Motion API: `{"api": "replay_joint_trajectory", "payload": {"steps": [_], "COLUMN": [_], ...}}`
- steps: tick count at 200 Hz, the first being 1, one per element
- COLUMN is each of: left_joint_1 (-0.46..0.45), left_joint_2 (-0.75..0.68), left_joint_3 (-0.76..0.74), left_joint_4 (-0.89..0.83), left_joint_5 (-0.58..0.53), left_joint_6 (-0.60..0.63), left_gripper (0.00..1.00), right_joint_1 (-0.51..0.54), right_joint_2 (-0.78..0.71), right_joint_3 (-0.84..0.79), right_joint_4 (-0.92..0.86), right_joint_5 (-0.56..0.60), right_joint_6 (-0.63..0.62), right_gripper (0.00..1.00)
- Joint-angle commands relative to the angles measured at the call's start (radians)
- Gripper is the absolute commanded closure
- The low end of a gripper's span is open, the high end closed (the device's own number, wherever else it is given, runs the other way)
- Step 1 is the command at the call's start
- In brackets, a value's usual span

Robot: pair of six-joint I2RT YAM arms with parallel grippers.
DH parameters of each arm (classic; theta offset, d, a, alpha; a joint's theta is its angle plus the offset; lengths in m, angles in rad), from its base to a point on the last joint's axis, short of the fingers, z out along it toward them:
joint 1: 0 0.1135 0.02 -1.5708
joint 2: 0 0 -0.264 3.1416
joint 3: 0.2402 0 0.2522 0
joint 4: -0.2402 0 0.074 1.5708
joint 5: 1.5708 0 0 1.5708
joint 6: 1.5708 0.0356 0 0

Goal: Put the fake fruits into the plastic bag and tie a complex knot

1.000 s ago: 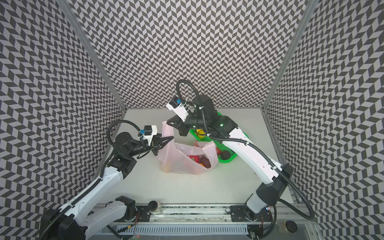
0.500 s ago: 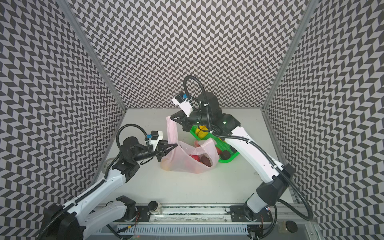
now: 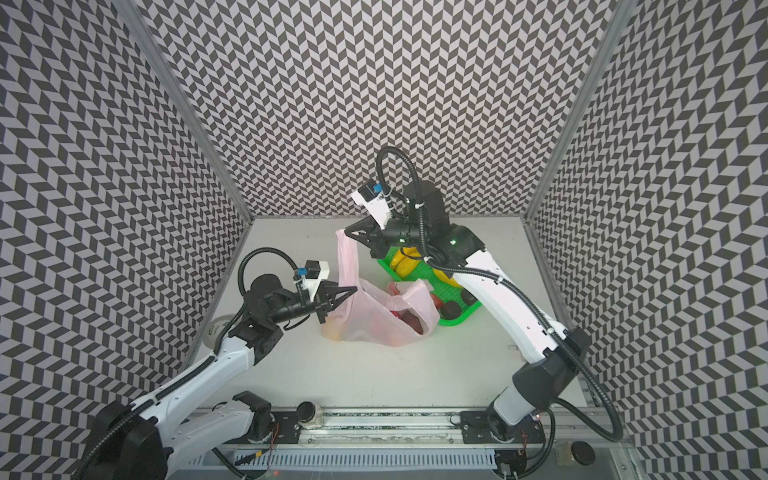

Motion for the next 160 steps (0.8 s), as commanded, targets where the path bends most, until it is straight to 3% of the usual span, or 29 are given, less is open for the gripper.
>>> {"api": "replay_joint_trajectory", "payload": {"steps": [1, 27, 70, 98, 116, 134, 160], "left_joint_1": [0.020, 0.083, 0.143, 0.168, 0.179, 0.186, 0.189], "left_joint_2": [0.013, 0.029, 0.055, 0.064, 0.071, 0.079, 0.084], "left_joint_3": [-0.001, 0.001, 0.019, 0.025, 0.027, 0.027, 0.031], "left_joint_4": [0.028, 0.078, 0.086, 0.084, 0.094, 0.112, 0.121], "left_joint_5": [0.012, 0.059, 0.099, 0.108, 0.114, 0.122, 0.127], "left_joint_6": [-0.059, -0.130, -0.165, -0.170, -0.186, -0.201, -0.210], "left_gripper": [1.00, 1.00, 1.00, 1.00, 1.00, 1.00, 1.00], "right_joint_1": [-0.042, -0.126, -0.340, -0.413, -0.431, -0.433, -0.432], "right_joint_2": [-0.082, -0.167, -0.406, -0.559, -0.618, -0.637, -0.637], "right_joint_3": [-0.019, -0.090, -0.322, -0.481, -0.539, -0.543, -0.557], "right_joint_4": [0.112, 0.137, 0.179, 0.226, 0.212, 0.088, 0.009], "right_joint_5": [-0.067, -0.109, -0.127, -0.128, -0.198, -0.286, -0.356], "right_joint_6": [-0.011, 0.001, -0.014, -0.073, -0.150, -0.306, -0.414], "right_gripper": [0.78, 0.53, 0.22, 0.05, 0.00, 0.01, 0.01]}}
